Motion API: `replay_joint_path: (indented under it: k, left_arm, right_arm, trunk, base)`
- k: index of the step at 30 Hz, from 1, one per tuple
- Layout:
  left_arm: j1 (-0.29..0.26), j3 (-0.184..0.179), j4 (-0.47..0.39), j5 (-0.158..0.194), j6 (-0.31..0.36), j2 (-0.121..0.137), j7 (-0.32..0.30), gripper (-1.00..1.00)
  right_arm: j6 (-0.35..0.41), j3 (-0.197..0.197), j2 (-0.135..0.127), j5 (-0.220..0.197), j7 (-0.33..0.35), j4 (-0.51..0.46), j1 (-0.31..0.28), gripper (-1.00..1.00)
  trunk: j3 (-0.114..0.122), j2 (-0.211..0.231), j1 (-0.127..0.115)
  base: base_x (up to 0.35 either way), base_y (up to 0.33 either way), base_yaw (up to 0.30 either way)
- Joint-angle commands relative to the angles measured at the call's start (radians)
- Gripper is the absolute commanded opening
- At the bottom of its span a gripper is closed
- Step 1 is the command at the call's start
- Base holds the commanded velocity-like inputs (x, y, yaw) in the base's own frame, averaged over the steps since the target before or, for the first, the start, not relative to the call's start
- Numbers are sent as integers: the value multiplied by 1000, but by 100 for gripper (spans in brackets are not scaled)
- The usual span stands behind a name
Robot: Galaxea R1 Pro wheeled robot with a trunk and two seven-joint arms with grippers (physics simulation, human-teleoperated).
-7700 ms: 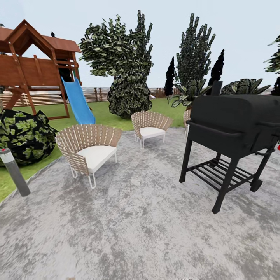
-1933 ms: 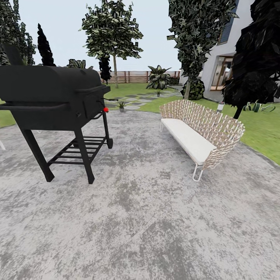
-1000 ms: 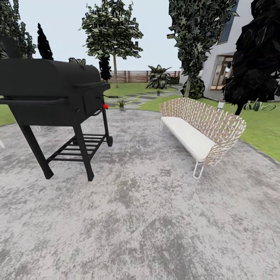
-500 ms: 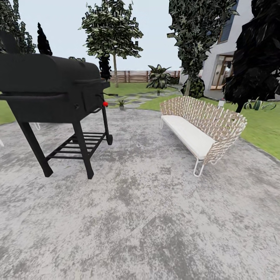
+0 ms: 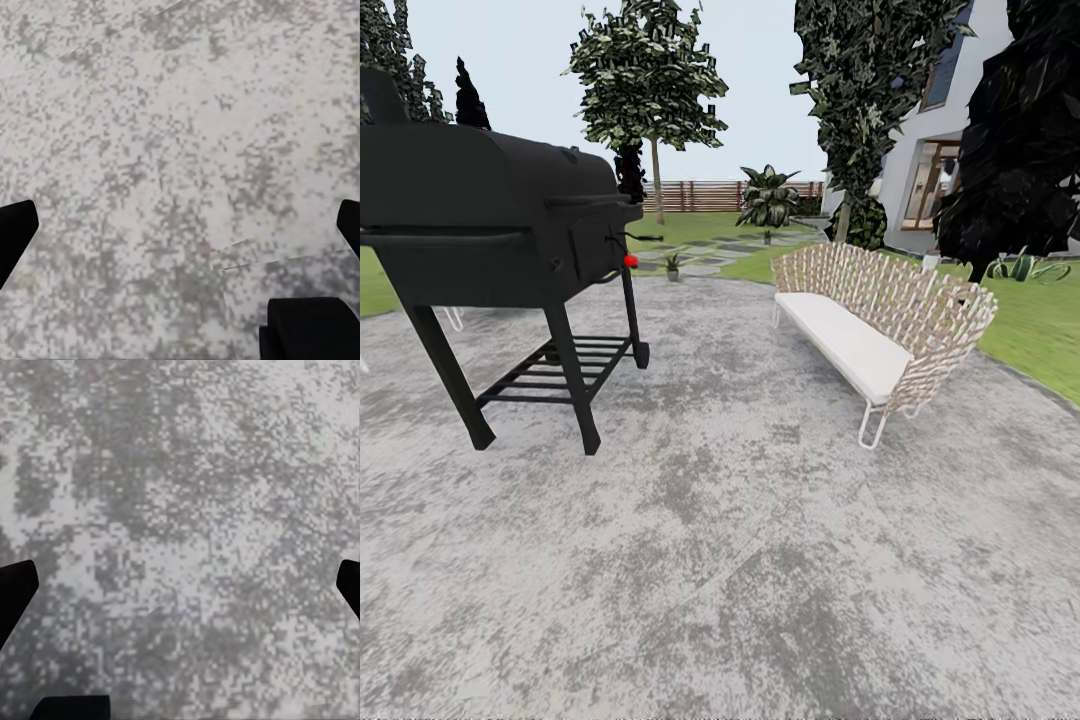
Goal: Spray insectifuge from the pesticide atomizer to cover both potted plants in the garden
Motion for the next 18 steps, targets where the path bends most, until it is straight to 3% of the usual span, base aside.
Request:
replay_joint_path:
  k: [1,4,8,14,18]
  left_arm:
    - [-1,0,-3,-4,-4,0,0,100]
    - [-7,0,-16,-5,-3,-2,0,100]
    - [-25,2,-44,0,3,-3,0,100]
    - [-55,3,-54,5,5,-11,-8,100]
    - [-50,9,-53,8,2,-3,-6,100]
  right_arm:
    - [-3,1,1,0,0,0,-1,100]
    - [-4,0,3,-1,-1,-10,-1,100]
    - [-3,-2,0,-1,-3,-115,-1,100]
    - [-2,-4,0,-4,-3,-161,-3,100]
    - [0,-8,3,-8,-3,-161,-4,100]
  trunk:
    - [-4,-8,4]
    - [-13,-29,15]
    - [-26,-57,31]
    - [-26,-57,31]
    - [-26,-57,31]
  base:
    - [0,0,0]
    - [0,0,0]
    - [0,0,0]
    - [0,0,0]
    - [54,0,0]
